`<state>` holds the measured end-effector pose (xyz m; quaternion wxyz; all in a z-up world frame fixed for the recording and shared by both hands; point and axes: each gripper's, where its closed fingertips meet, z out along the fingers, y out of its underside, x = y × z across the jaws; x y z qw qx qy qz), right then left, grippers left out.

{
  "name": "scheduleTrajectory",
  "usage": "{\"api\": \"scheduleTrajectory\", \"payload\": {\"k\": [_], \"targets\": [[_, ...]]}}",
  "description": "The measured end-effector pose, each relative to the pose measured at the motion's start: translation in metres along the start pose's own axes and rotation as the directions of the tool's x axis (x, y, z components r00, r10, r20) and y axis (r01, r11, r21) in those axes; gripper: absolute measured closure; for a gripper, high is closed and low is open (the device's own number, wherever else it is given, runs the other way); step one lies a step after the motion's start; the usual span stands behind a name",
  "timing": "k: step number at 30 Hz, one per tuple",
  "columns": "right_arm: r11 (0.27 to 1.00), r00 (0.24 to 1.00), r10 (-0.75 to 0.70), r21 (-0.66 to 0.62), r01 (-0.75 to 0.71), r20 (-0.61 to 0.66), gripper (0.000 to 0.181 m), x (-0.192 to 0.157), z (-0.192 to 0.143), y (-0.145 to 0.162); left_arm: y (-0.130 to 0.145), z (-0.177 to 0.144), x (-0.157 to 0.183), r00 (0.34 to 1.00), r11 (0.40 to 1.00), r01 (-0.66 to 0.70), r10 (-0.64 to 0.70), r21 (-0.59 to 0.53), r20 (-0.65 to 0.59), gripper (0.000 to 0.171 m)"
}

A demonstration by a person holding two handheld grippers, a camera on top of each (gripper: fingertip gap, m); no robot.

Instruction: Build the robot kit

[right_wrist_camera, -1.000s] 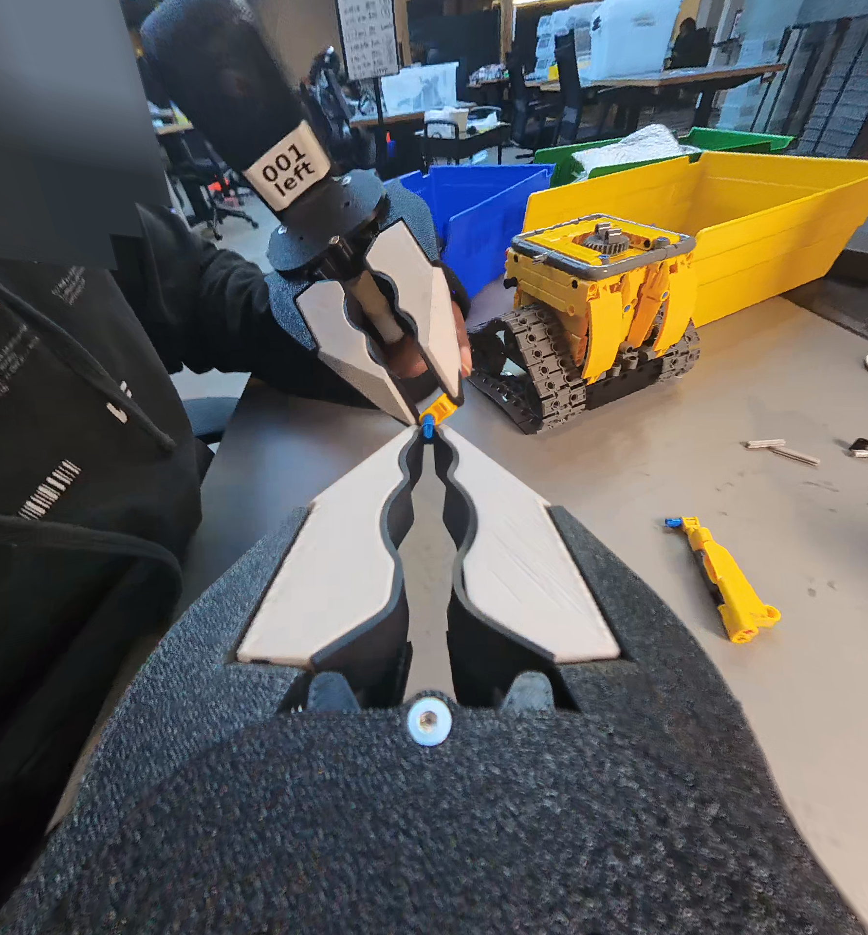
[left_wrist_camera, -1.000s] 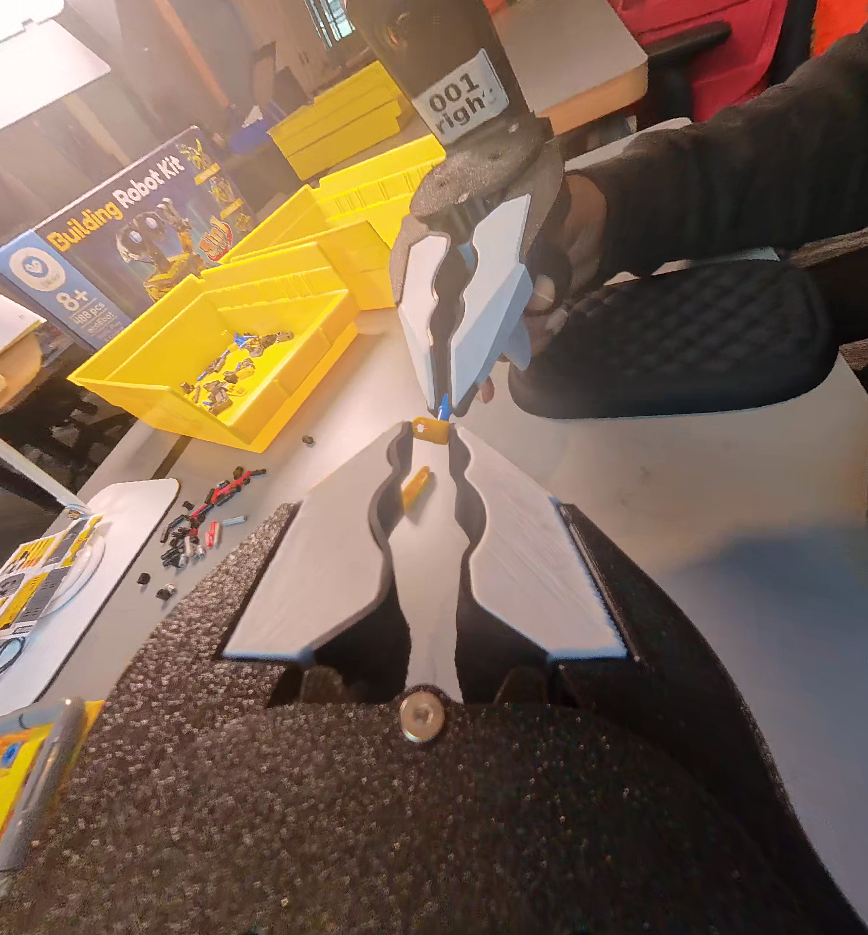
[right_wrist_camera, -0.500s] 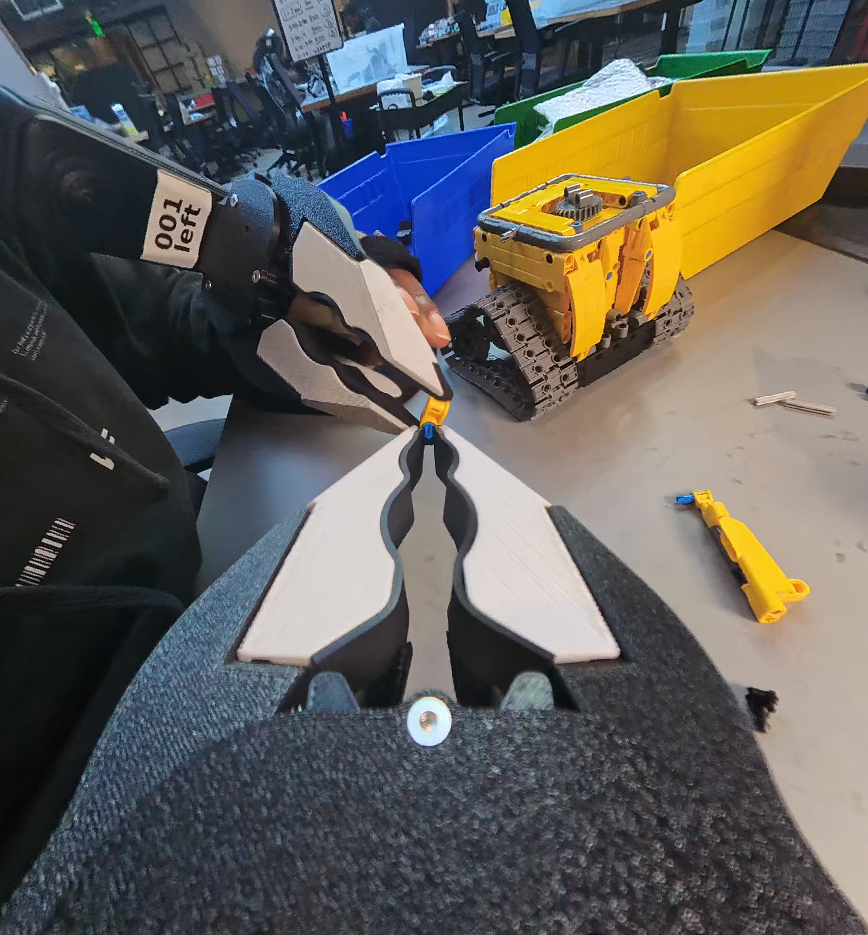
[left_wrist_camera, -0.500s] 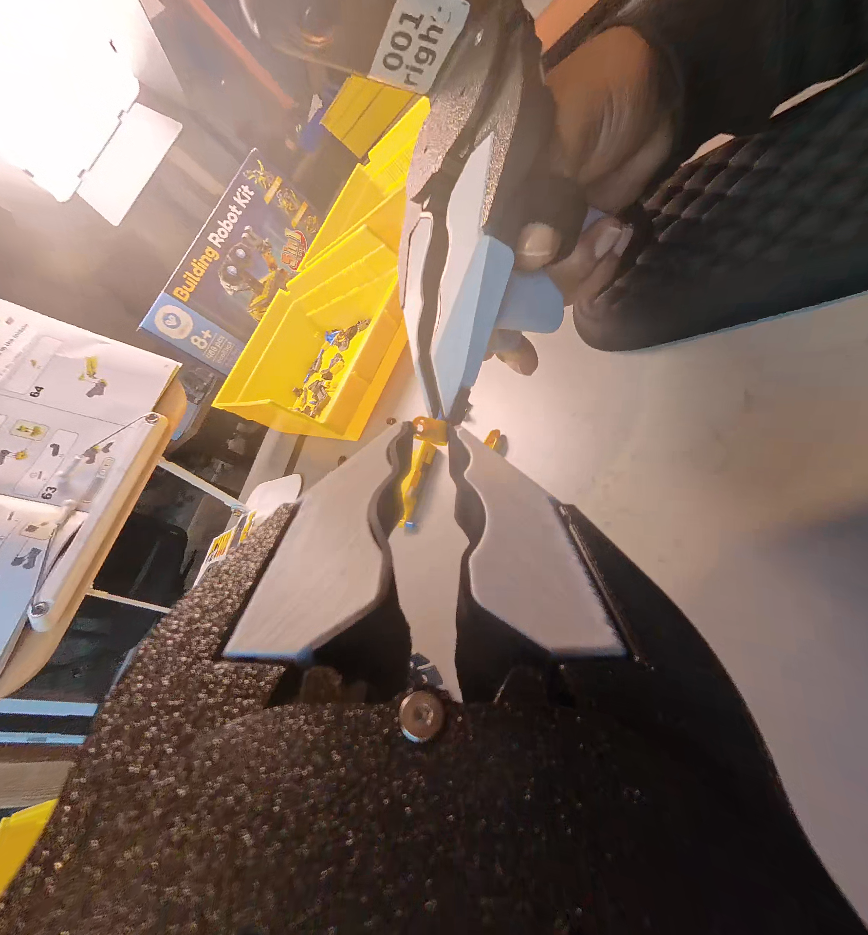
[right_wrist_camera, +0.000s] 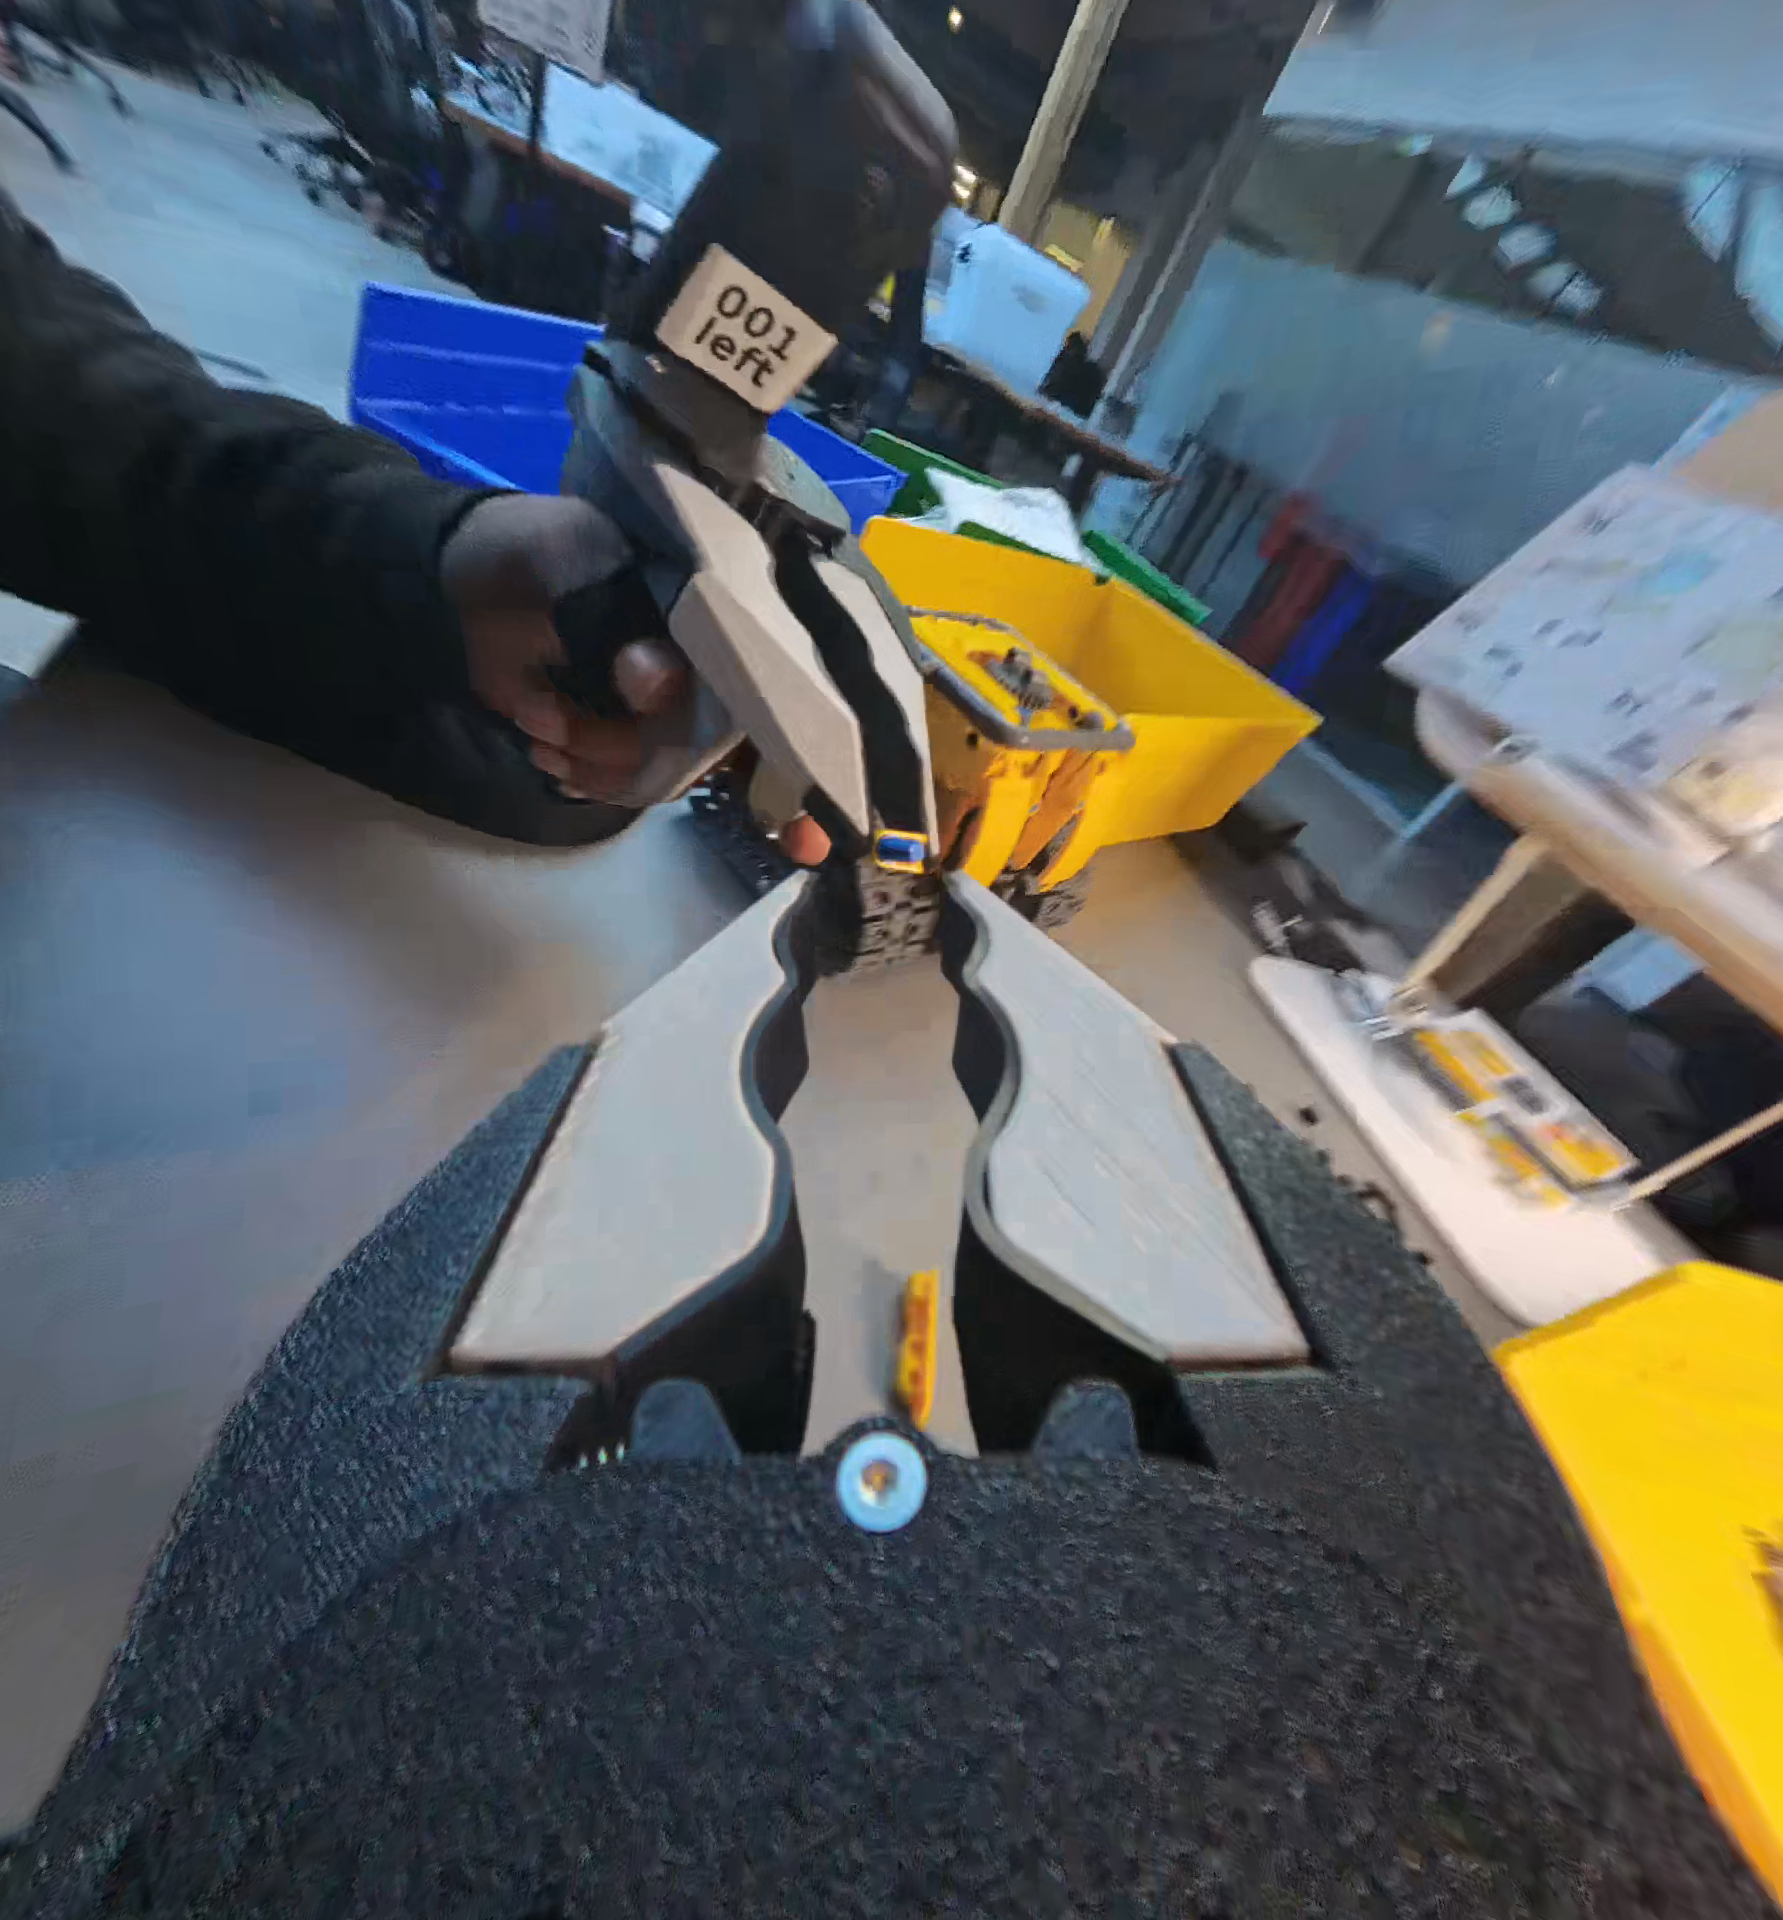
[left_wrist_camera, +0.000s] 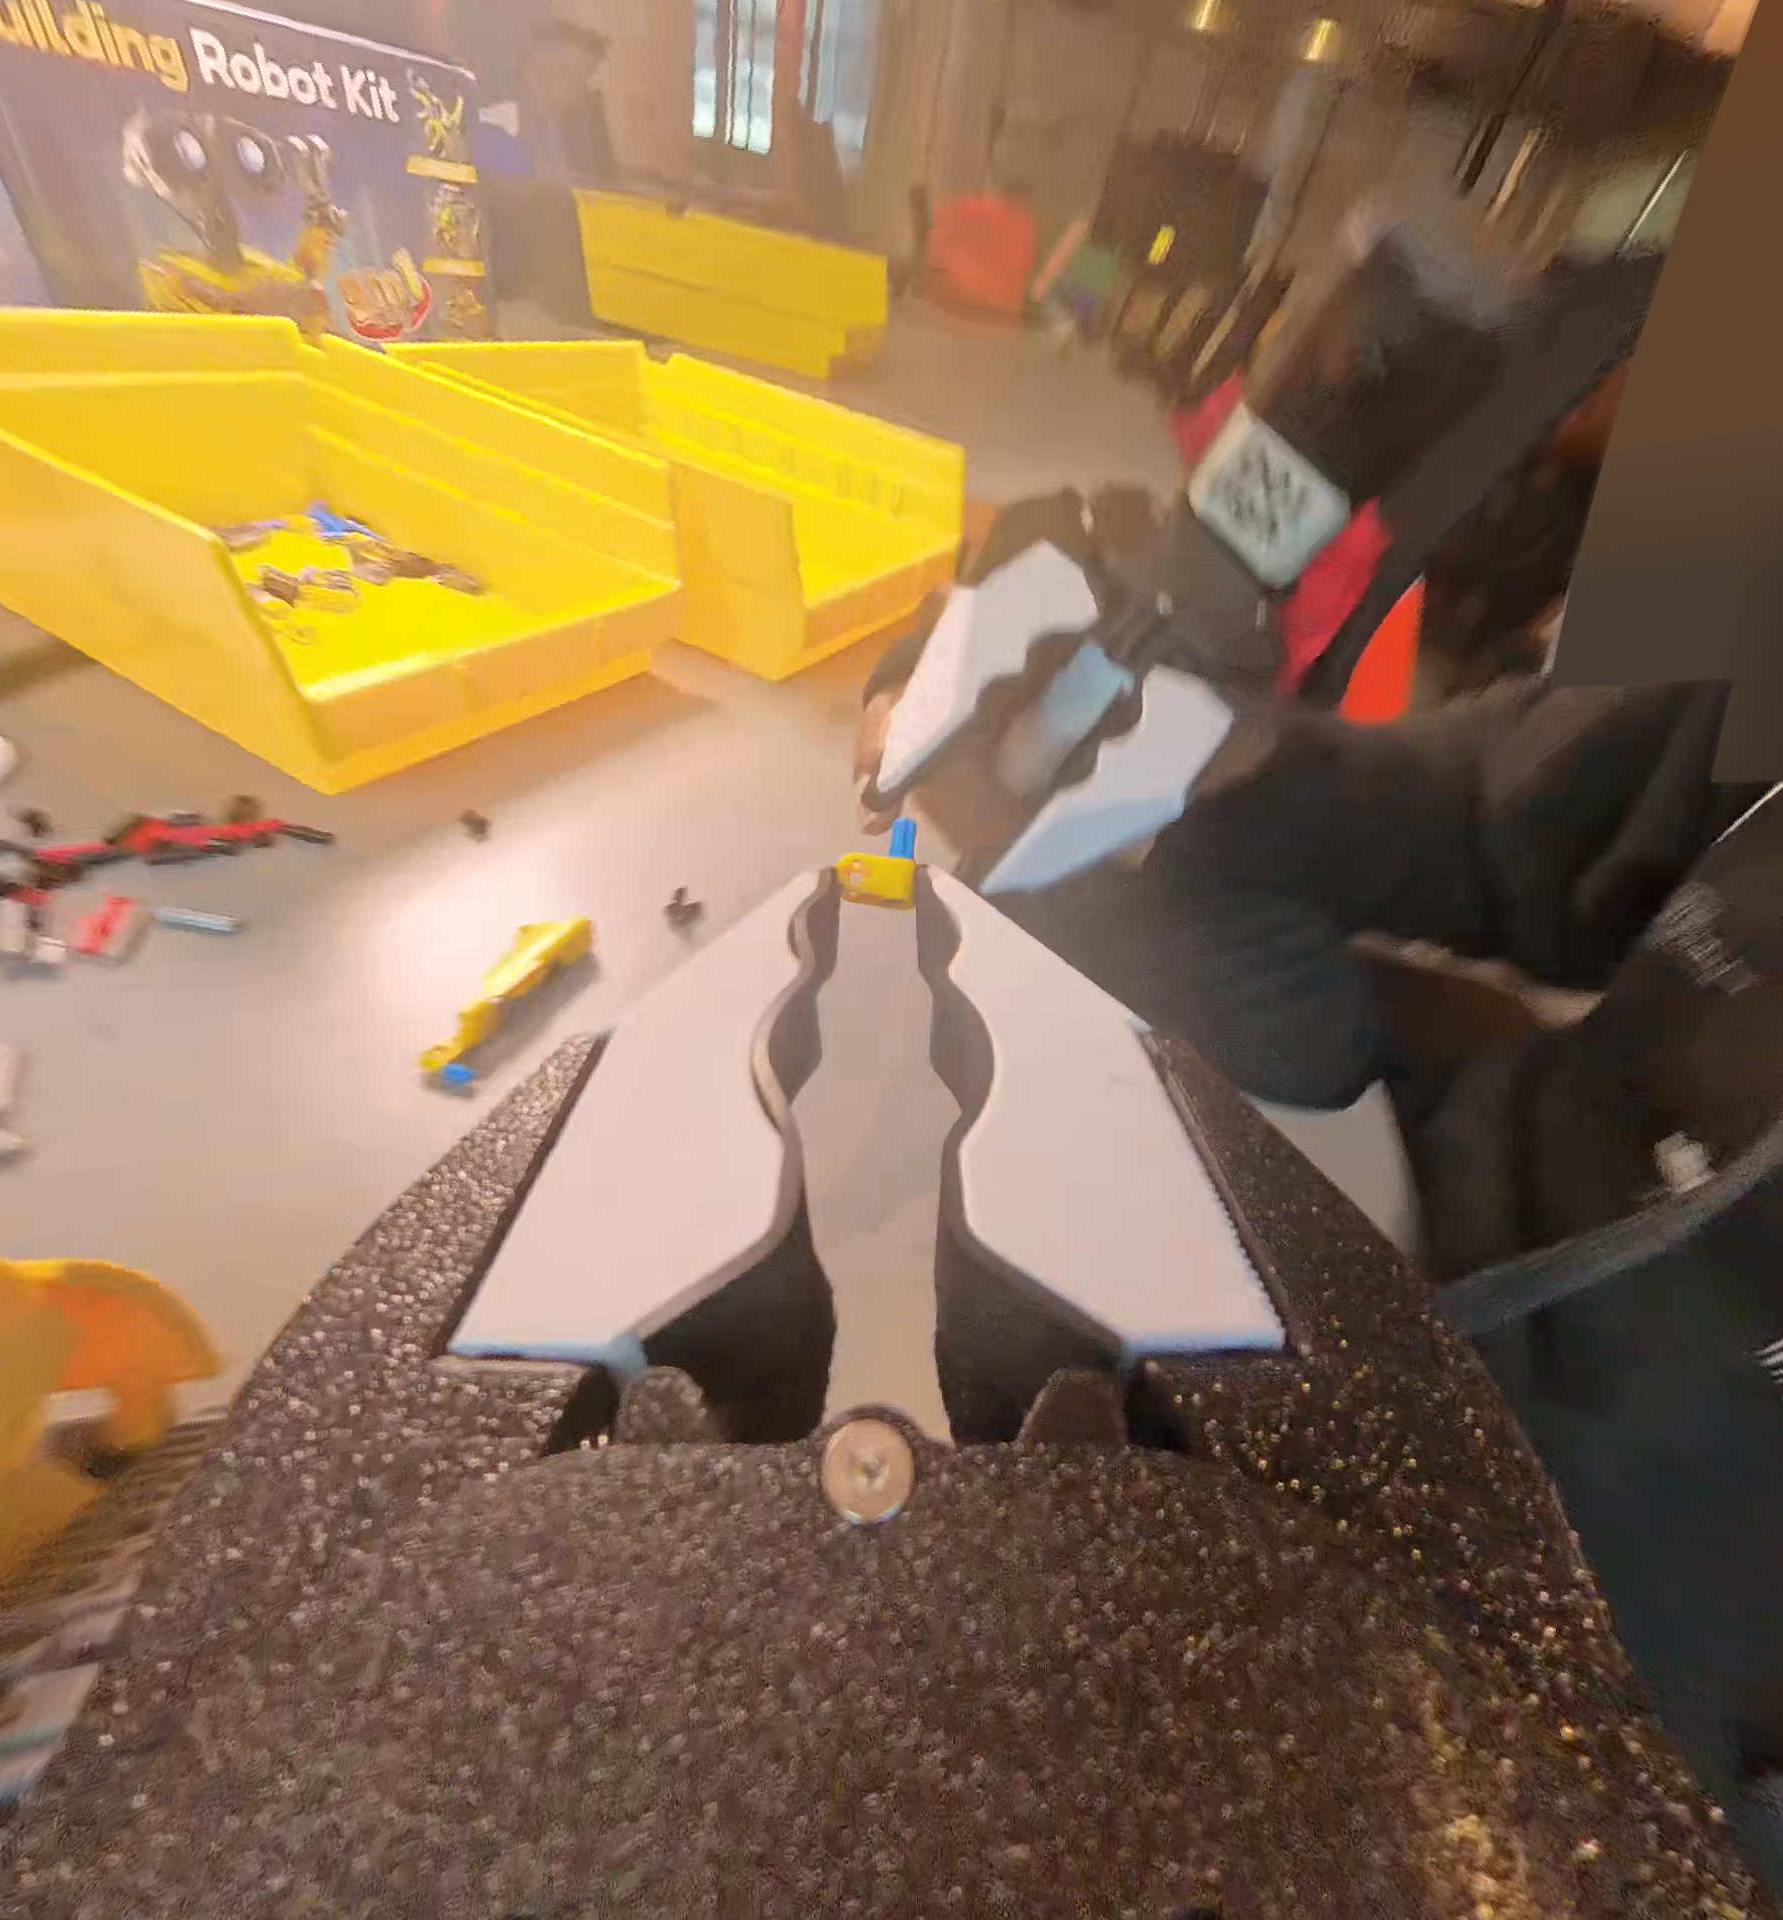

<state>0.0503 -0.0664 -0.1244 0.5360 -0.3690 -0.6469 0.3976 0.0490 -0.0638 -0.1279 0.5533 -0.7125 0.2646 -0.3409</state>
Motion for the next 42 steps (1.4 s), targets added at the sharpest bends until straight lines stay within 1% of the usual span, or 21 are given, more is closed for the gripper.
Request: {"api": "scheduleTrajectory", "payload": {"k": [1, 3, 4, 7, 10, 12, 15, 18, 21, 24, 25, 27, 30, 32, 34, 39, 42], "targets": [[0.995, 0.994, -0.097, -0.002, 0.097, -0.05, 0.159, 0.0, 0.002, -0.004, -0.005, 0.0, 0.003, 0.994, 0.995, 0.095, -0.093, 0.034, -0.053, 0.158], [0.97, 0.963, -0.243, -0.034, 0.241, -0.118, 0.158, 0.001, 0.006, -0.008, -0.014, -0.001, 0.007, 0.954, 0.959, 0.271, -0.256, 0.084, -0.159, 0.159], [0.958, 0.946, -0.287, -0.039, 0.285, -0.148, 0.158, 0.002, 0.007, -0.012, -0.017, -0.003, 0.008, 0.928, 0.937, 0.338, -0.314, 0.093, -0.201, 0.158], [0.943, 0.922, -0.329, -0.026, 0.331, -0.203, 0.158, 0.007, 0.007, -0.023, -0.019, -0.005, 0.011, 0.86, 0.879, 0.466, -0.424, 0.097, -0.283, 0.158], [0.926, 0.905, -0.375, -0.04, 0.375, -0.203, 0.164, 0.005, 0.01, -0.025, -0.021, -0.007, 0.012, 0.809, 0.835, 0.541, -0.483, 0.102, -0.335, 0.159], [0.912, 0.887, -0.409, -0.056, 0.407, -0.216, 0.164, 0.005, 0.011, -0.025, -0.021, -0.007, 0.013, 0.781, 0.812, 0.577, -0.514, 0.093, -0.355, 0.158], [0.913, 0.888, -0.407, -0.062, 0.404, -0.215, 0.165, 0.005, 0.012, -0.026, -0.022, -0.008, 0.013, 0.738, 0.773, 0.628, -0.555, 0.09, -0.385, 0.159], [0.916, 0.891, -0.401, -0.069, 0.396, -0.215, 0.166, 0.004, 0.013, -0.026, -0.023, -0.009, 0.013, 0.708, 0.745, 0.661, -0.579, 0.09, -0.405, 0.159], [0.916, 0.892, -0.402, -0.076, 0.395, -0.207, 0.167, 0.003, 0.014, -0.024, -0.021, -0.009, 0.011, 0.697, 0.736, 0.672, -0.591, 0.081, -0.405, 0.159], [0.925, 0.903, -0.379, -0.07, 0.372, -0.201, 0.166, 0.004, 0.015, -0.02, -0.018, -0.008, 0.01, 0.71, 0.746, 0.661, -0.588, 0.078, -0.389, 0.159], [0.929, 0.908, -0.369, -0.068, 0.363, -0.198, 0.166, 0.004, 0.015, -0.018, -0.017, -0.008, 0.009, 0.724, 0.758, 0.647, -0.579, 0.079, -0.376, 0.159], [0.932, 0.913, -0.363, -0.078, 0.355, -0.184, 0.166, 0.004, 0.016, -0.013, -0.013, -0.007, 0.006, 0.779, 0.805, 0.588, -0.538, 0.078, -0.321, 0.158], [0.918, 0.91, -0.394, -0.113, 0.381, -0.127, 0.165, 0.0, 0.018, -0.001, 0.0, -0.004, 0.001, 0.891, 0.905, 0.425, -0.413, 0.026, -0.187, 0.158], [0.906, 0.905, -0.414, -0.137, 0.4, -0.097, 0.165, -0.002, 0.018, 0.006, 0.007, -0.003, -0.002, 0.932, 0.939, 0.343, -0.341, -0.011, -0.118, 0.158], [0.905, 0.907, -0.413, -0.145, 0.4, -0.079, 0.165, -0.003, 0.017, 0.01, 0.012, -0.002, -0.003, 0.944, 0.948, 0.317, -0.318, -0.032, -0.091, 0.158], [0.911, 0.922, -0.387, -0.159, 0.38, -0.015, 0.165, -0.007, 0.017, 0.02, 0.022, 0.001, -0.005, 0.945, 0.947, 0.312, -0.317, -0.074, -0.078, 0.158], [0.899, 0.915, -0.402, -0.178, 0.401, 0.031, 0.166, -0.009, 0.018, 0.028, 0.029, 0.002, -0.008, 0.968, 0.963, 0.243, -0.248, -0.116, -0.033, 0.158]]}}
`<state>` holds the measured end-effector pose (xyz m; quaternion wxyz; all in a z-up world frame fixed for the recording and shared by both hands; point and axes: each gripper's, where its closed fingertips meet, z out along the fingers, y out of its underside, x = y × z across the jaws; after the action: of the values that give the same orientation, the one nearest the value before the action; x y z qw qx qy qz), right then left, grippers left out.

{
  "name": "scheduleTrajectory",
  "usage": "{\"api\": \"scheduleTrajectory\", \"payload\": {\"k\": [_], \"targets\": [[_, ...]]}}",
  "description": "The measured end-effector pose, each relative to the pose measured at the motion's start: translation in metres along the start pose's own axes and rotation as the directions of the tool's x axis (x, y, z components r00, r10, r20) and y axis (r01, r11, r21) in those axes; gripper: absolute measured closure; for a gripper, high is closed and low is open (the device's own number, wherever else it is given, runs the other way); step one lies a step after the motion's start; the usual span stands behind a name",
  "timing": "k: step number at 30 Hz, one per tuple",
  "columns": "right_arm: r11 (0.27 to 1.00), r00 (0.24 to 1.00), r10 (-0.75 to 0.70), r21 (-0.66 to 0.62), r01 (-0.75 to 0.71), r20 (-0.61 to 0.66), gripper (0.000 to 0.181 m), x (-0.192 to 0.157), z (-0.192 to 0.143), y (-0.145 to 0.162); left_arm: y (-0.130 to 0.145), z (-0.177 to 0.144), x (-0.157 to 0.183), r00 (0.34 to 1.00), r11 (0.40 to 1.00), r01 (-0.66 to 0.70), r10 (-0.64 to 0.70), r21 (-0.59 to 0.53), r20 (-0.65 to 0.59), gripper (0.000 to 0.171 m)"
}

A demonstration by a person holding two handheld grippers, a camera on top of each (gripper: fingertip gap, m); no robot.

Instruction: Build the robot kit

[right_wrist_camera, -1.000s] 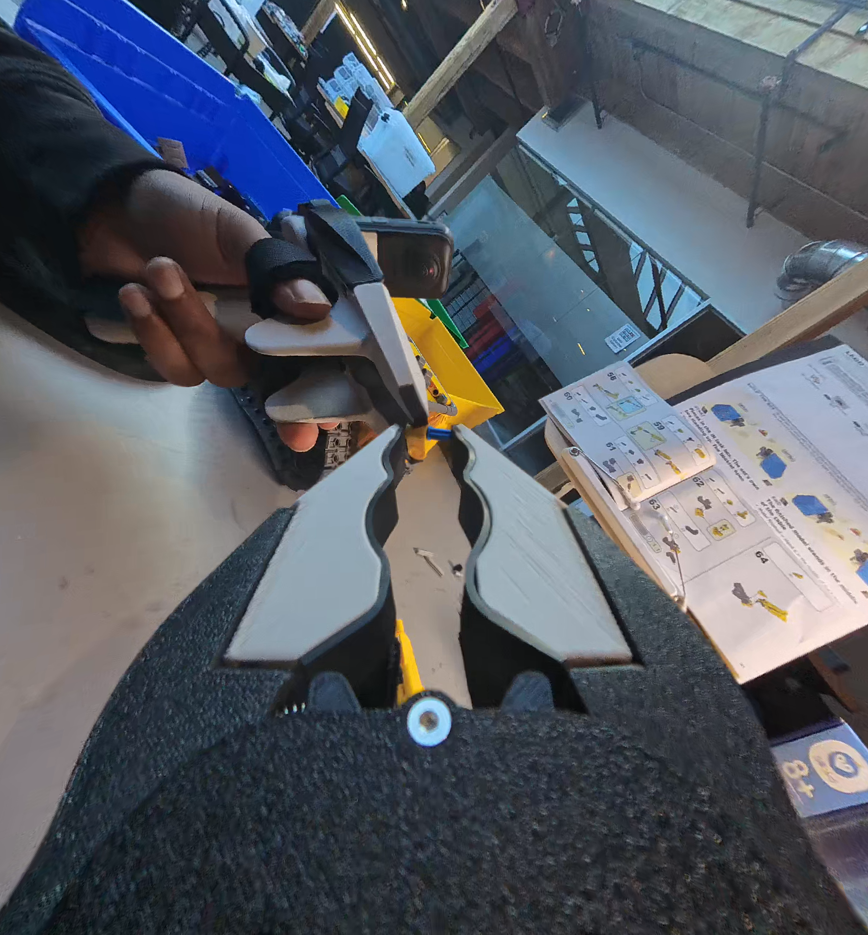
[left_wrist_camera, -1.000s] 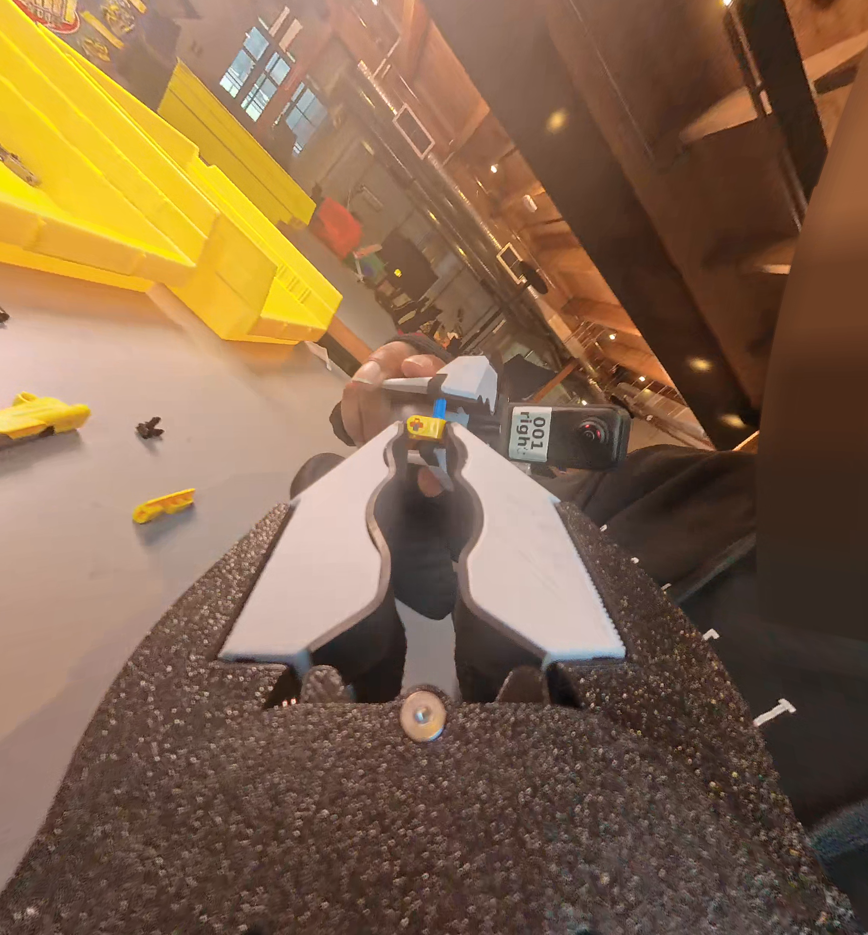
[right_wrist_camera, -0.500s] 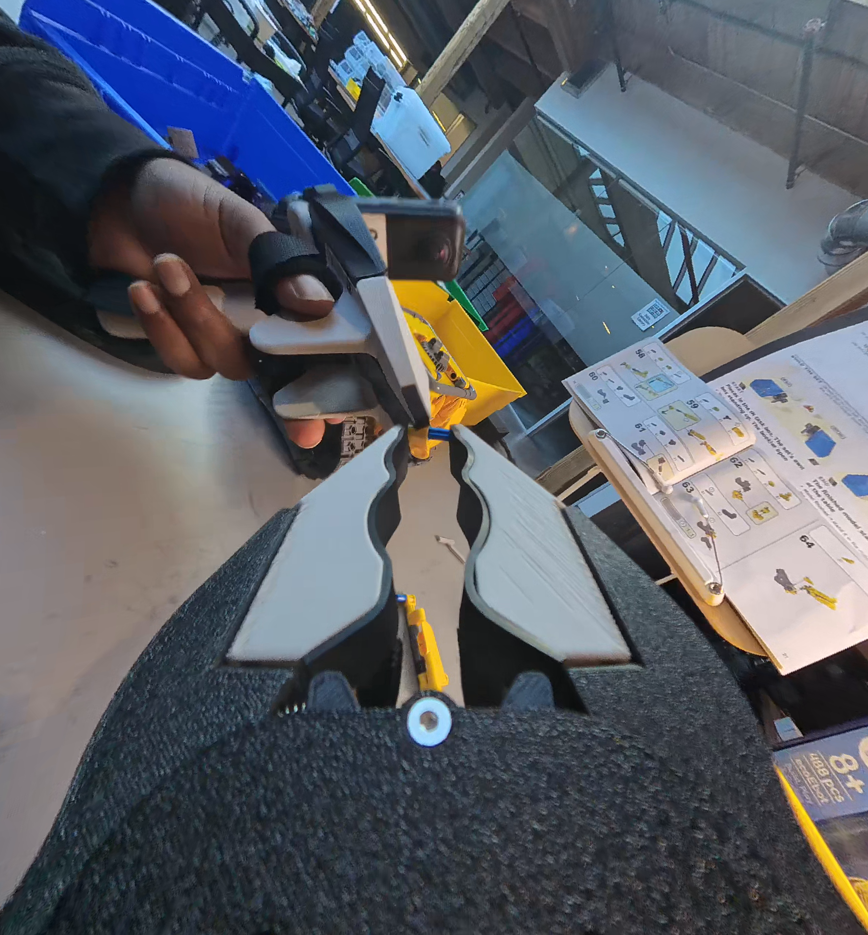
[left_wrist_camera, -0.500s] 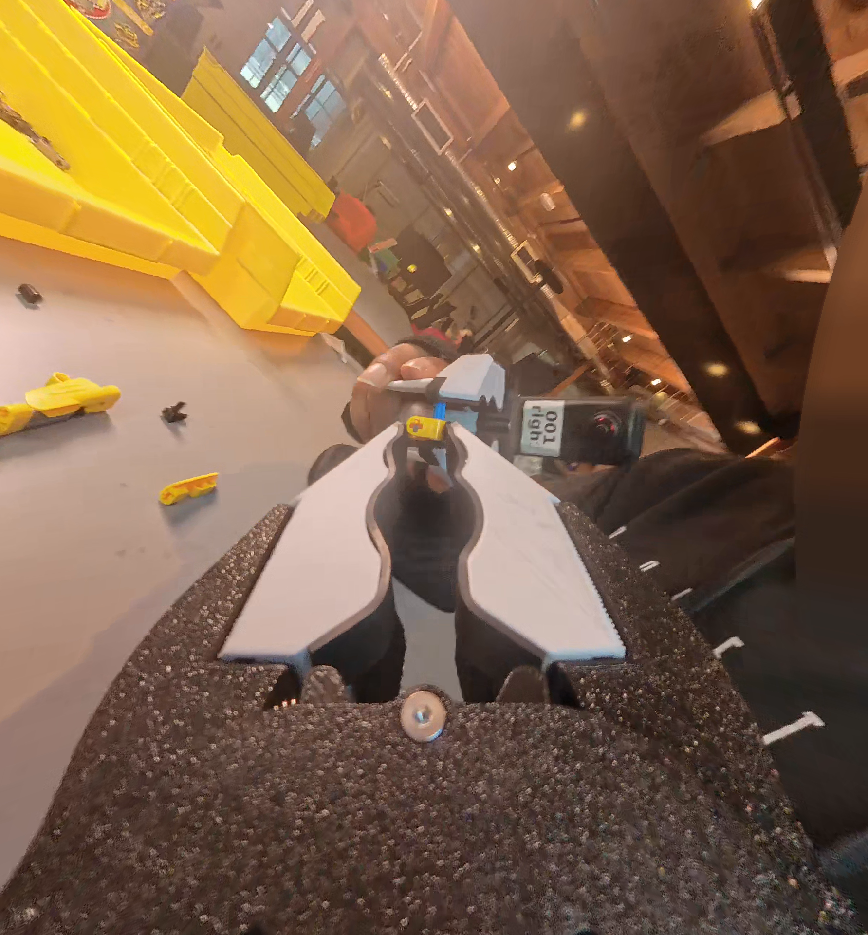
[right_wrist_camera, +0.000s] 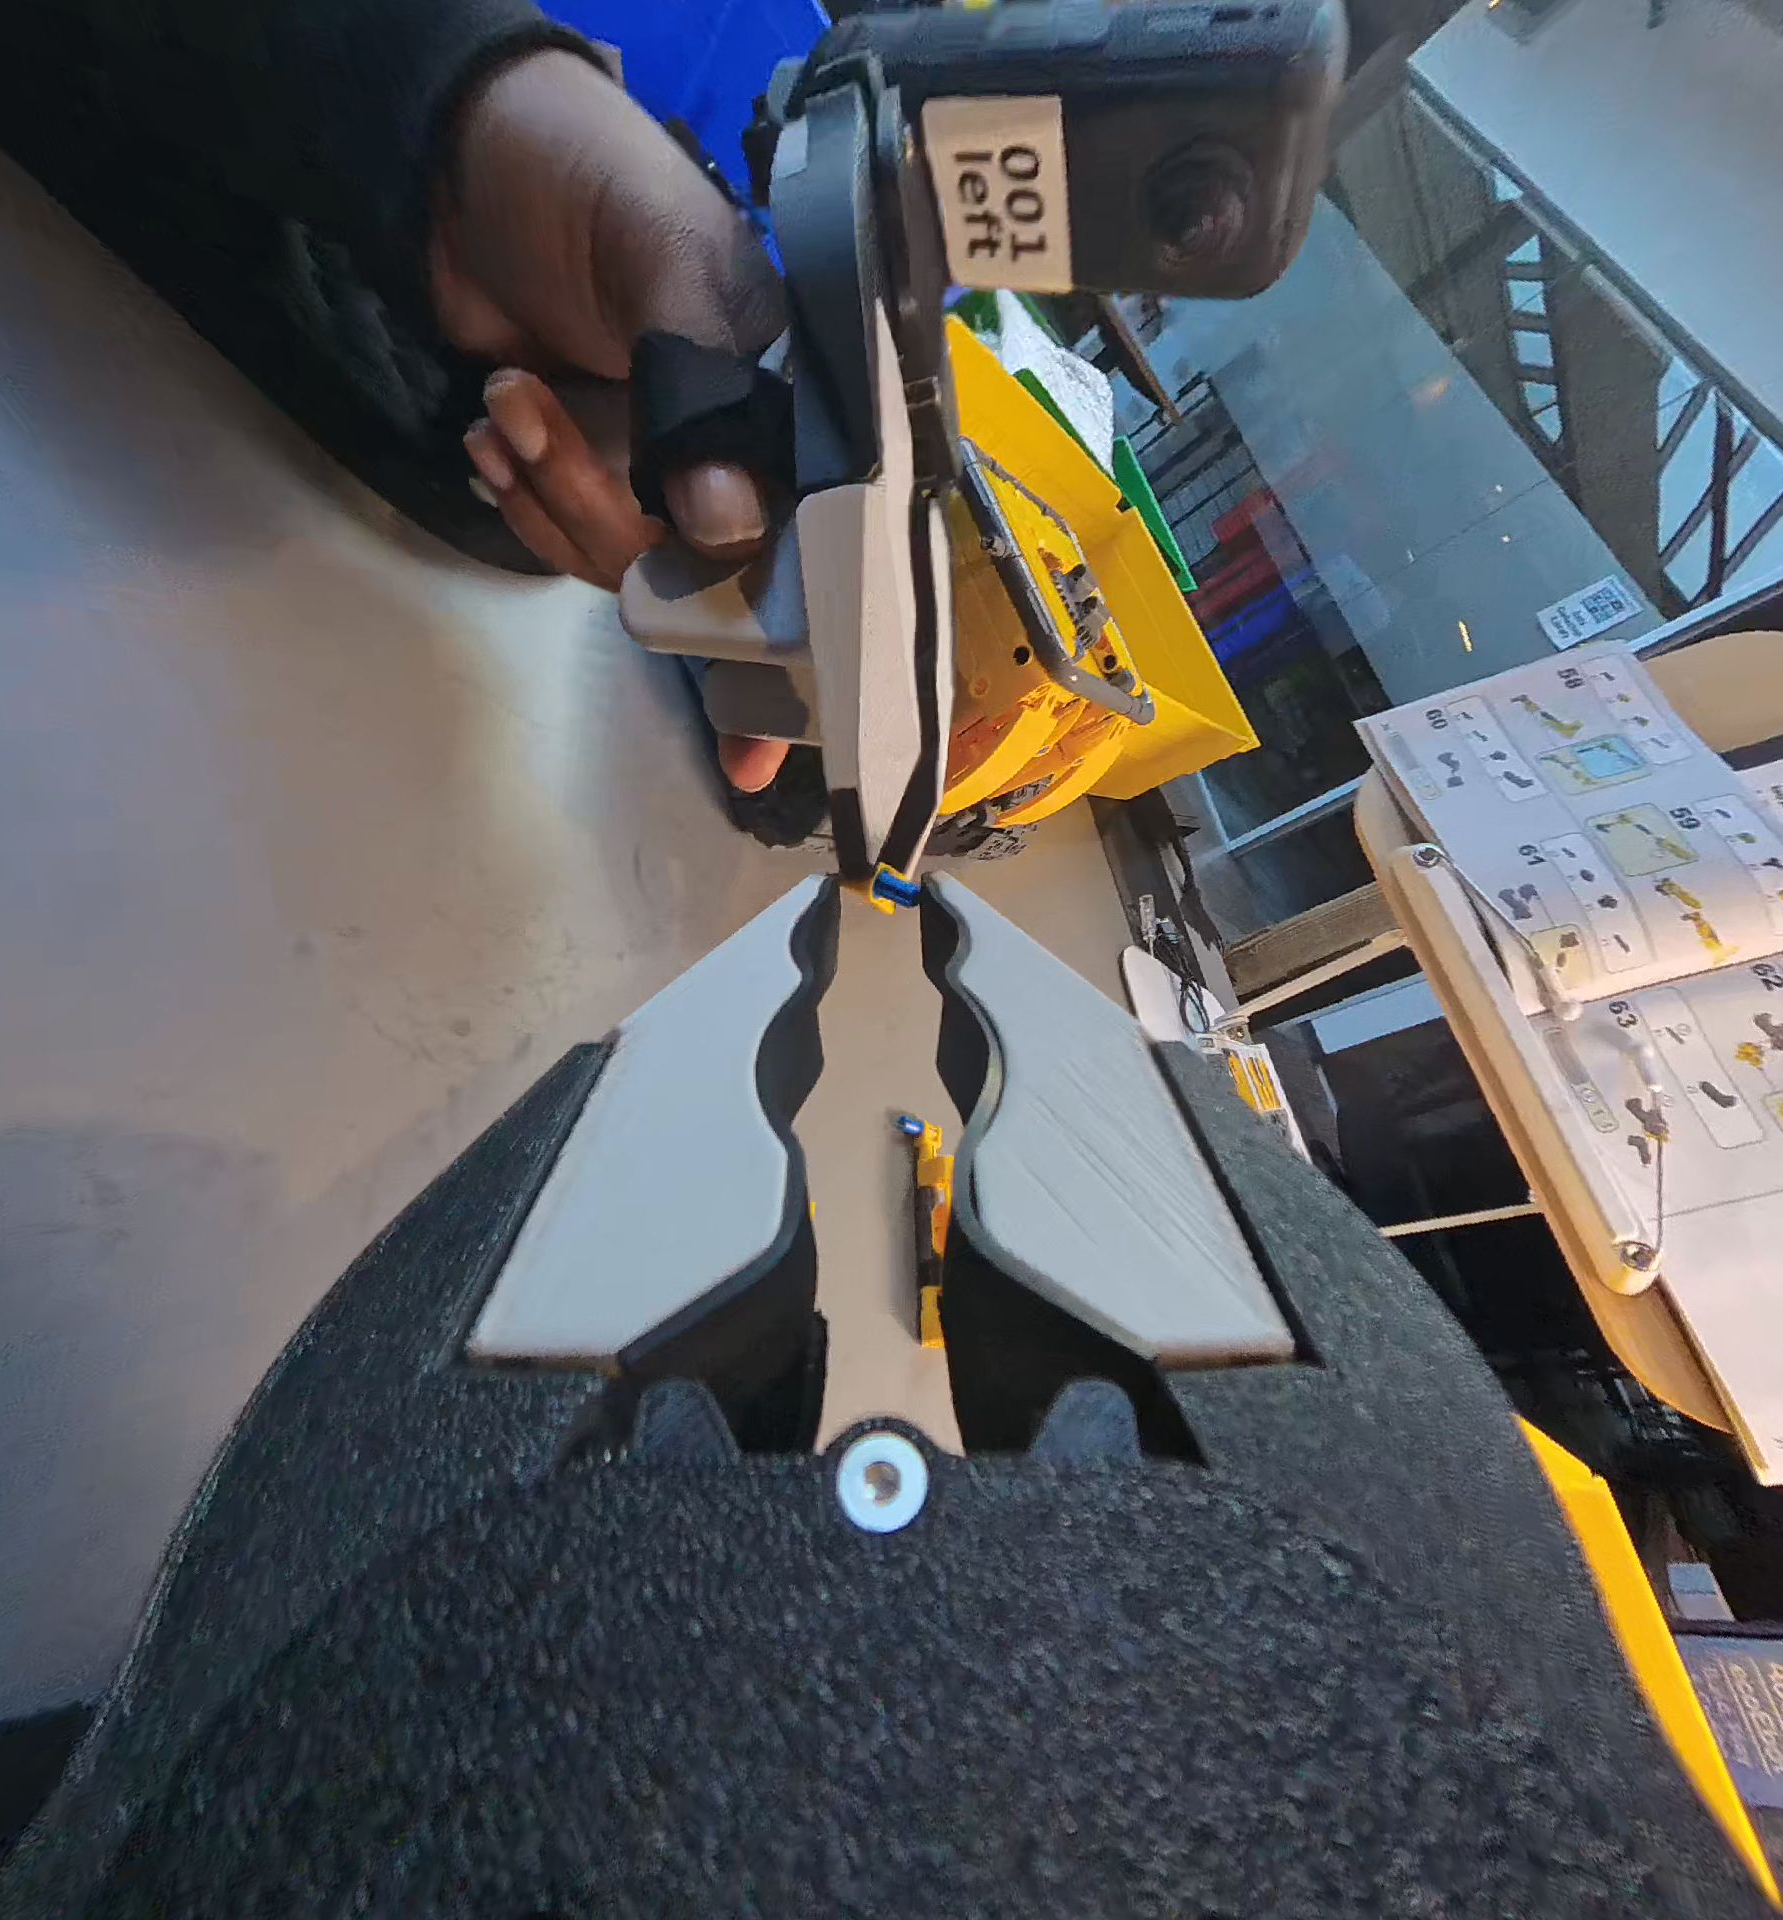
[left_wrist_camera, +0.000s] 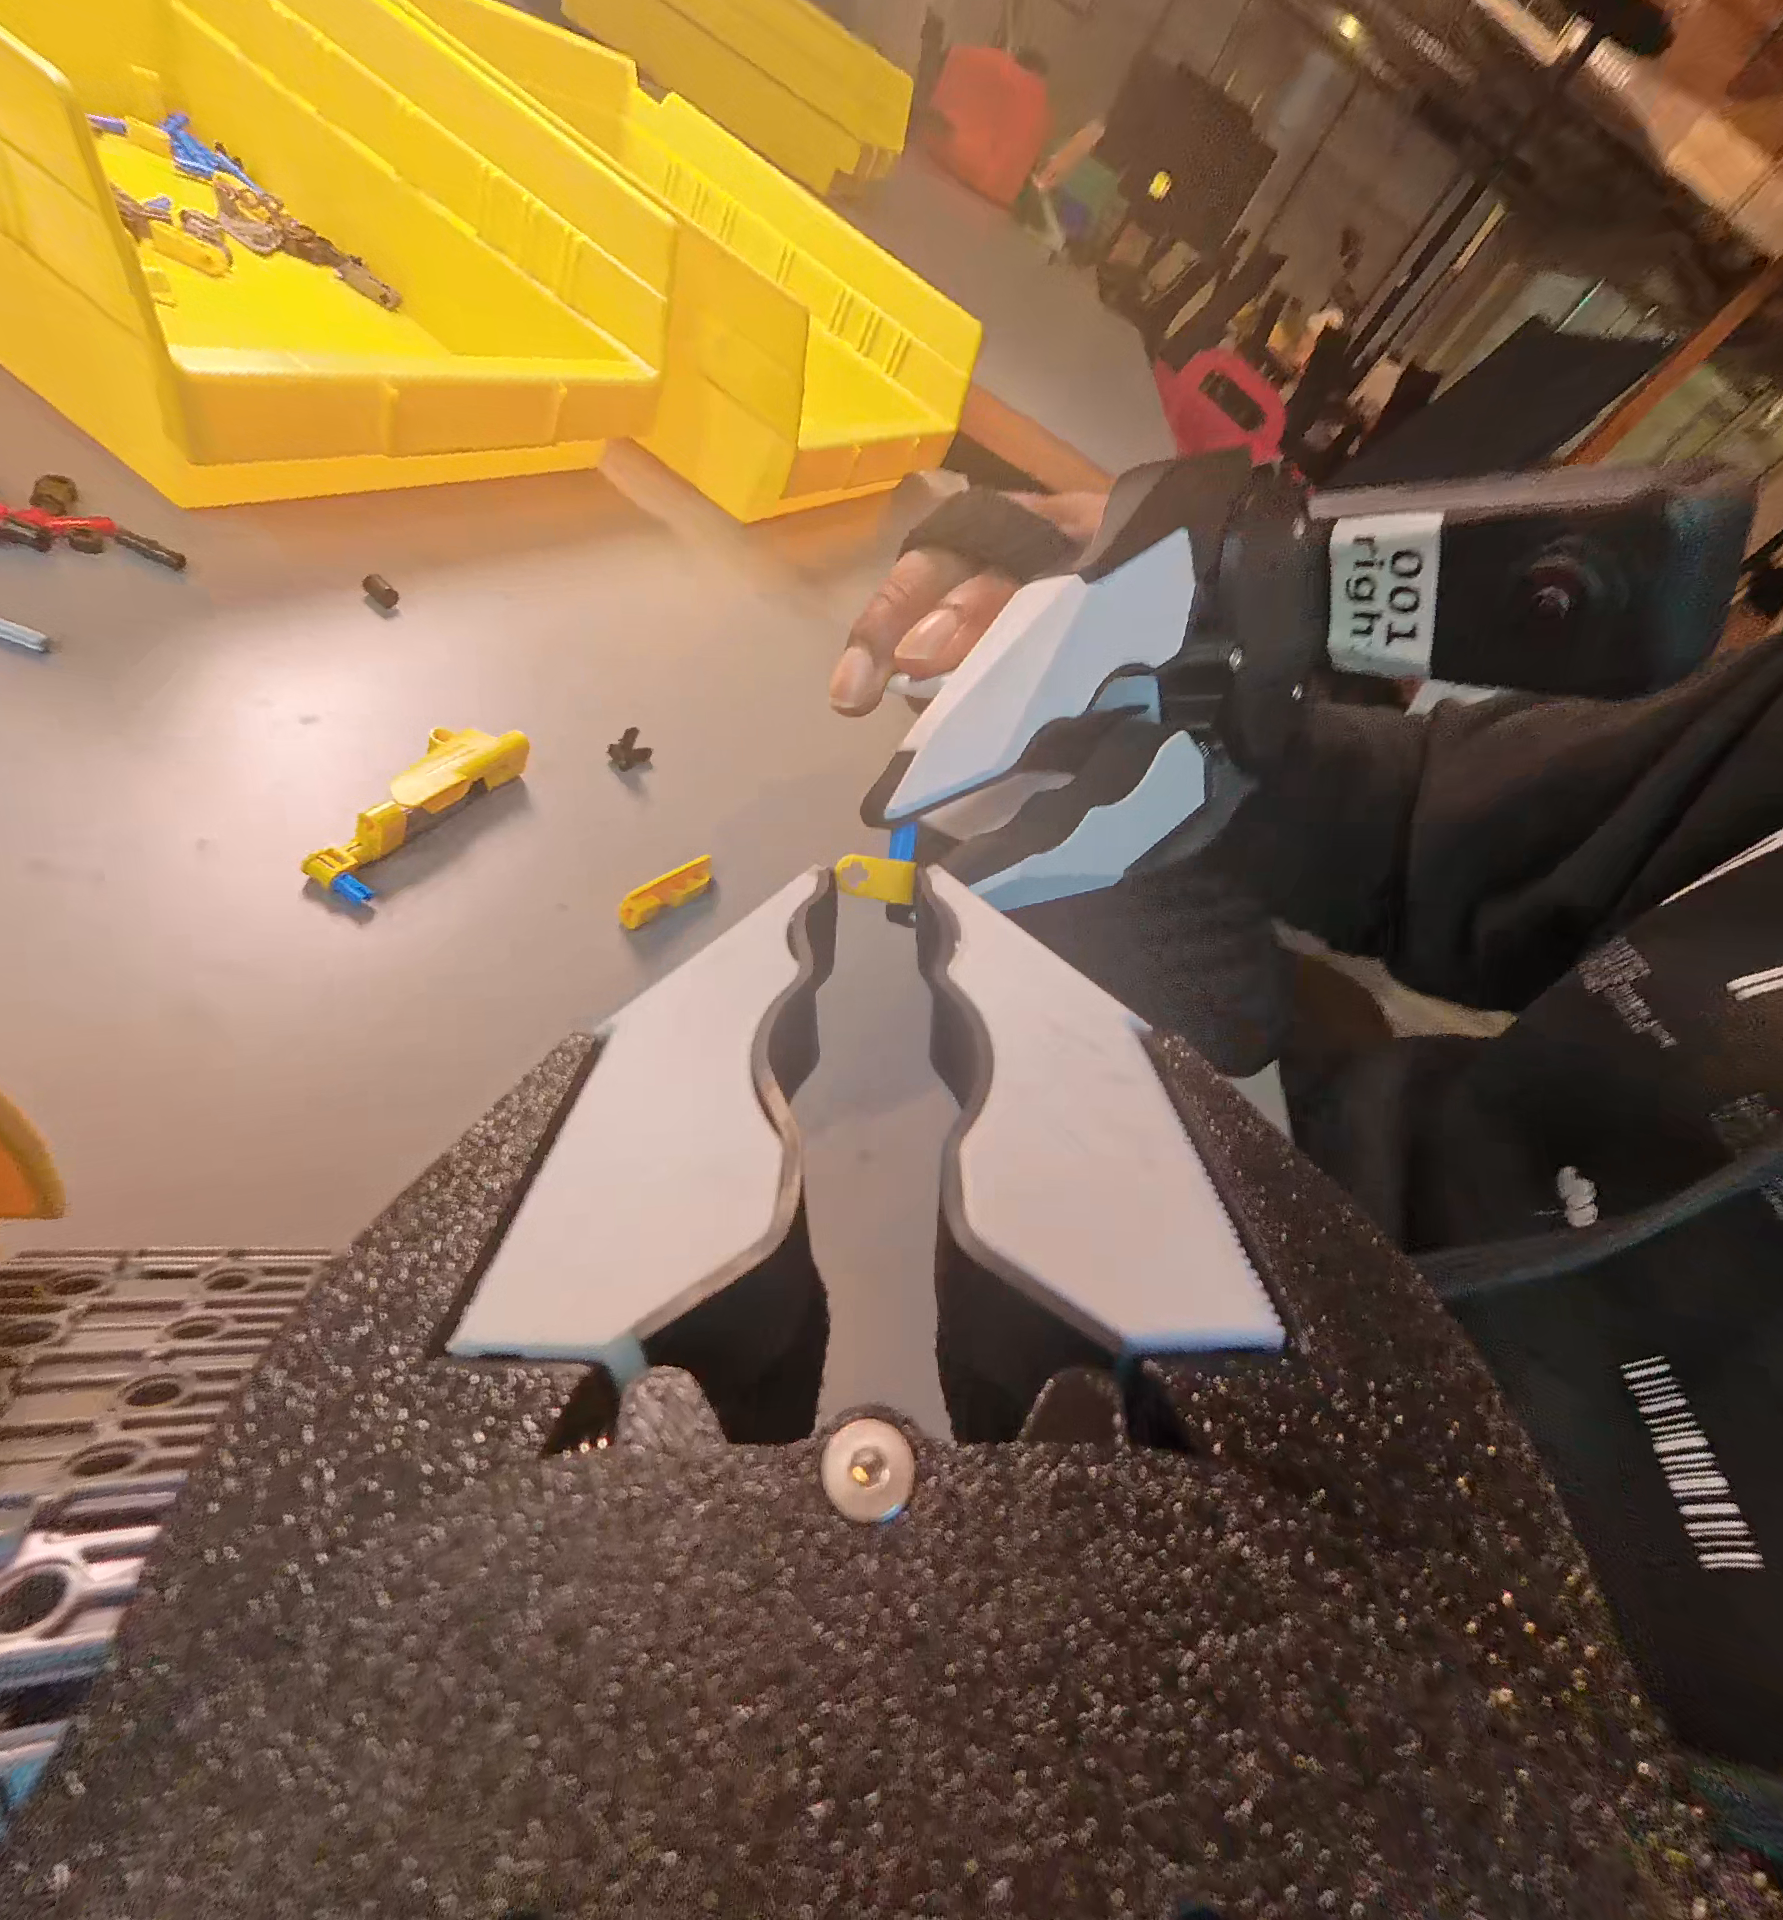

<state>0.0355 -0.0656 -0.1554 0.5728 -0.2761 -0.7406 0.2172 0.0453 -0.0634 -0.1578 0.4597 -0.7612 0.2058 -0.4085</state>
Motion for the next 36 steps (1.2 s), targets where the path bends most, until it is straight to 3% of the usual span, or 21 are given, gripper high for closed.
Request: {"api": "scheduleTrajectory", "payload": {"k": [6, 17, 36], "targets": [[1.0, 0.996, -0.024, -0.009, 0.025, 0.085, 0.172, -0.006, 0.007, 0.008, 0.009, -0.002, -0.01, 0.985, 0.987, -0.138, 0.144, -0.078, 0.089, 0.158], [0.979, 0.961, 0.18, 0.06, -0.196, 0.211, 0.177, -0.008, 0.013, 0.013, 0.01, -0.006, -0.017, 0.986, 0.988, -0.137, 0.143, -0.071, 0.082, 0.158], [0.916, 0.893, 0.352, 0.094, -0.39, 0.282, 0.177, -0.01, 0.007, 0.011, 0.012, -0.003, -0.012, 0.974, 0.975, -0.21, 0.216, -0.075, 0.075, 0.158]]}}
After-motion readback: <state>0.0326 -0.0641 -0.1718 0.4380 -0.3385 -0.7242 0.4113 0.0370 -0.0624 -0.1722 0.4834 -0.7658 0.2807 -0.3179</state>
